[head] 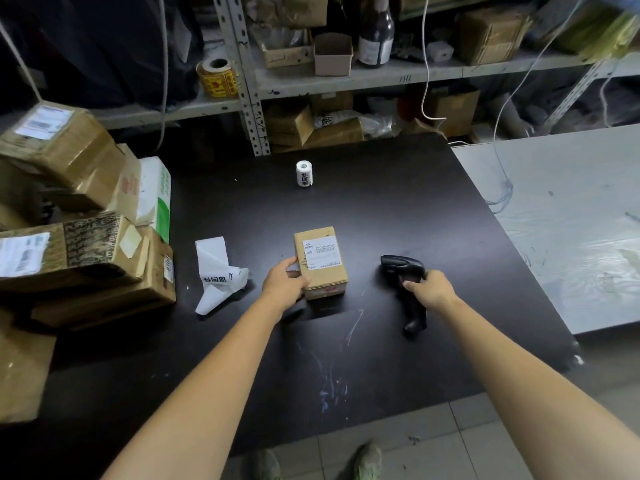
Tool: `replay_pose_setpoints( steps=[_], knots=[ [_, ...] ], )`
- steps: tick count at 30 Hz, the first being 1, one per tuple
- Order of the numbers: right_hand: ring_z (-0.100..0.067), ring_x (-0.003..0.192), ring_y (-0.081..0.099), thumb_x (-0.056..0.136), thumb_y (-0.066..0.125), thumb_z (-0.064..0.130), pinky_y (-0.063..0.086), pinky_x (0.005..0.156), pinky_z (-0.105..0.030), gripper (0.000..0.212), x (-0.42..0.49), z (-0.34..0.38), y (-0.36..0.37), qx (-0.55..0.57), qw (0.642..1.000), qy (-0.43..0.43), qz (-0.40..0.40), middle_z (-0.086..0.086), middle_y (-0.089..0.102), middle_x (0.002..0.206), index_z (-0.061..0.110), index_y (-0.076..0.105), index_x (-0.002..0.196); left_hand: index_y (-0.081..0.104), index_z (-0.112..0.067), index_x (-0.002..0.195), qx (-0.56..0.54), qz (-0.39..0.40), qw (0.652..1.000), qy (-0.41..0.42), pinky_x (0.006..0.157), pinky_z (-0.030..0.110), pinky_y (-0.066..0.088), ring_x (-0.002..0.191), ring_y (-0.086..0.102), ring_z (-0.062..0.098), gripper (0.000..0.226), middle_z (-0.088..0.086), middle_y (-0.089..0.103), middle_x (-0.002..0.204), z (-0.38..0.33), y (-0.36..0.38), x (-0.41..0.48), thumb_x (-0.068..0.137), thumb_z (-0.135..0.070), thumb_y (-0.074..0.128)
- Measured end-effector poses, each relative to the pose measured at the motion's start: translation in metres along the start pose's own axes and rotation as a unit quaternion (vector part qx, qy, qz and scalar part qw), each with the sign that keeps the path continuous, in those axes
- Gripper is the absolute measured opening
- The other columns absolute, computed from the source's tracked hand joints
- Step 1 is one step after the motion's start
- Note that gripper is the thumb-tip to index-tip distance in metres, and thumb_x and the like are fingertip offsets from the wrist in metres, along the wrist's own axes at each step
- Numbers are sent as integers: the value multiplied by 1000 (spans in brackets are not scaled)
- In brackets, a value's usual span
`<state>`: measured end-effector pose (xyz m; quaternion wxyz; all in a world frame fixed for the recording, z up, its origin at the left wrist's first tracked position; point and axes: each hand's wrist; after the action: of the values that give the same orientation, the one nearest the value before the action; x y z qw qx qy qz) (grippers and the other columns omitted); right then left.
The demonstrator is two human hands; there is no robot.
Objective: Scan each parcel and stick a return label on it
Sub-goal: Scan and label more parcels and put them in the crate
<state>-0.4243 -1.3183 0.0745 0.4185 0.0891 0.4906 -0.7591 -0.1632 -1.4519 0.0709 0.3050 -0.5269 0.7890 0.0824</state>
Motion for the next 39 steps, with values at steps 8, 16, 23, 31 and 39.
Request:
replay_pose_setpoints(
  steps=[8,16,23,31,39],
  knots=[
    [-35,116,58,91,57,28,45,93,-36,41,-30,55,-33,-108,988,-70,-81,-15,64,124,9,59,128,57,-19,127,22,-54,998,-2,90,41,52,92,63,27,35,3,62,92,1,-58,-27,92,-17,58],
    [-26,103,63,92,61,33,45,82,-28,39,-78,173,63,-96,965,-240,44,-5,69,113,12,63,124,67,-18,117,205,-157,965,35,83,23,43,106,63,22,28,6,69,115,26,-158,-49,90,-15,60],
    [-25,117,59,91,61,32,44,98,-32,40,-99,220,175,-131,945,-276,120,-6,64,127,14,60,128,66,-14,120,181,-154,971,-3,85,19,39,110,62,21,31,5,68,119,58,-195,-33,90,-17,64],
    [-27,96,66,87,67,26,51,81,-32,19,-80,225,236,-126,956,-244,99,-8,72,98,11,70,98,58,-13,128,158,-128,979,20,90,24,43,112,59,23,40,5,65,120,64,-175,1,88,-19,64],
    [0,58,53,87,67,17,44,60,-20,12,-80,239,218,-24,956,-265,126,12,61,67,21,66,75,46,-19,141,183,-128,973,47,103,30,41,124,52,25,52,8,55,136,51,-181,7,92,-23,61]
  ],
)
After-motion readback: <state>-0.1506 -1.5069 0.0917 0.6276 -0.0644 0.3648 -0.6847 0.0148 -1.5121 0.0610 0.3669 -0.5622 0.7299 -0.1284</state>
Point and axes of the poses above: each hand's wrist, its own x-axis towards the middle knuckle, its own y-axis out of the palm, z = x × y
